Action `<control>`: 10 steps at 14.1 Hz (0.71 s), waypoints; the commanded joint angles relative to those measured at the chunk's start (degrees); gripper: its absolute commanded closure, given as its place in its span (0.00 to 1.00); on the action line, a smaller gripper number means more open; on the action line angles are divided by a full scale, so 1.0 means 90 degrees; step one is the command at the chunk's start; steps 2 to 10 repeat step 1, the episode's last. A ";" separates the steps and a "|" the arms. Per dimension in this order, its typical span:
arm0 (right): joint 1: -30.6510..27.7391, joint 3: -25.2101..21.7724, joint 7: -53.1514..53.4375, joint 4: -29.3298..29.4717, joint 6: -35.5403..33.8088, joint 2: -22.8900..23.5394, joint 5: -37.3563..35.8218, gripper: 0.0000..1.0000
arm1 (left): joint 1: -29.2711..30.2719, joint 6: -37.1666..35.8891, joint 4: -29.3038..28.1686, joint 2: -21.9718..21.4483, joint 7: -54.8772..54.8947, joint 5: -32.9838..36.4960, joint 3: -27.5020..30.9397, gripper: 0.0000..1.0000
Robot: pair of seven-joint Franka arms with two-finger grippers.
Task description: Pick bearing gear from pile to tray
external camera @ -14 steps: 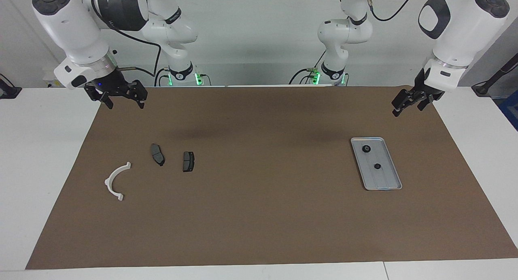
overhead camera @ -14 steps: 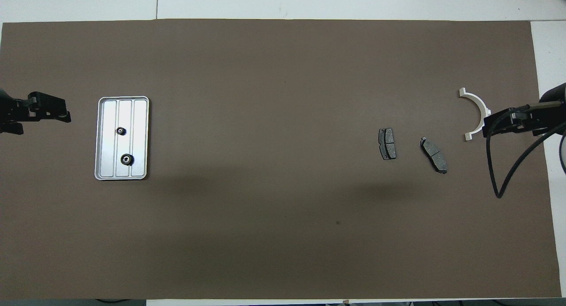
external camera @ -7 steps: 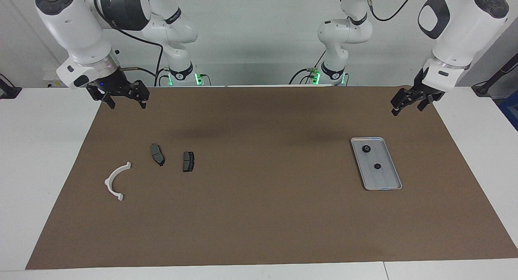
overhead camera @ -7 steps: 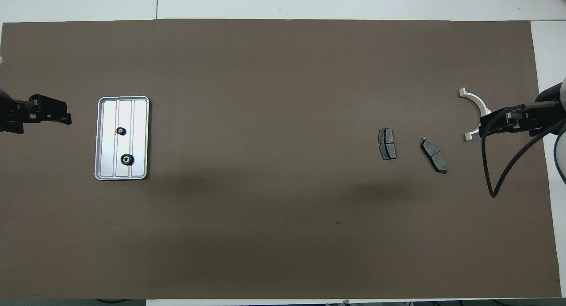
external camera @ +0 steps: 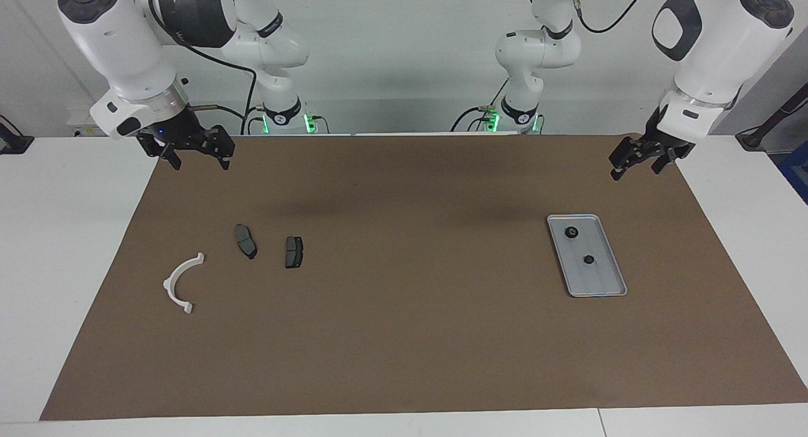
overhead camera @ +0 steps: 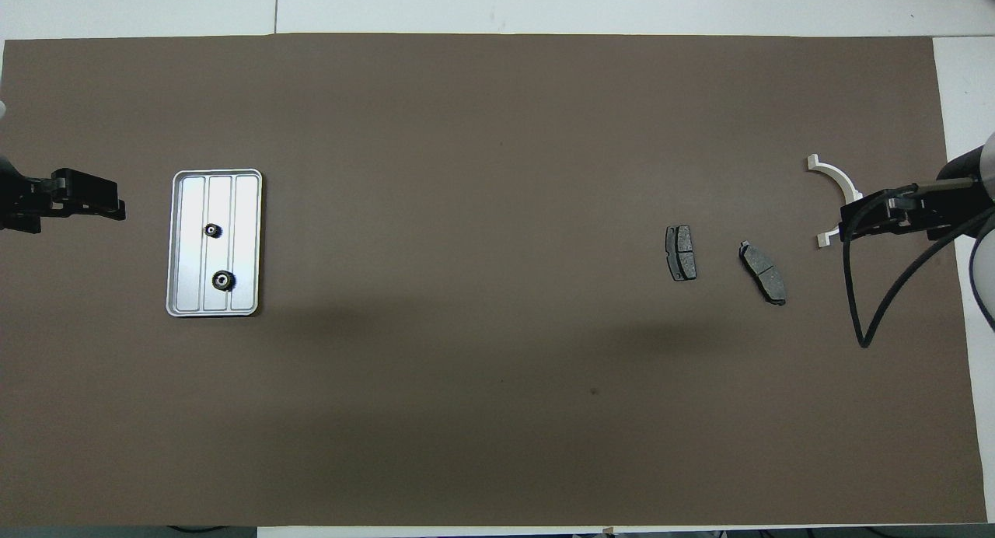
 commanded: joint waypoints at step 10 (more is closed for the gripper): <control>-0.0048 0.0031 0.0064 -0.0246 0.0164 -0.0176 0.0014 0.00 | 0.0074 -0.0086 0.0148 0.0054 0.0096 0.0104 -0.0065 0.00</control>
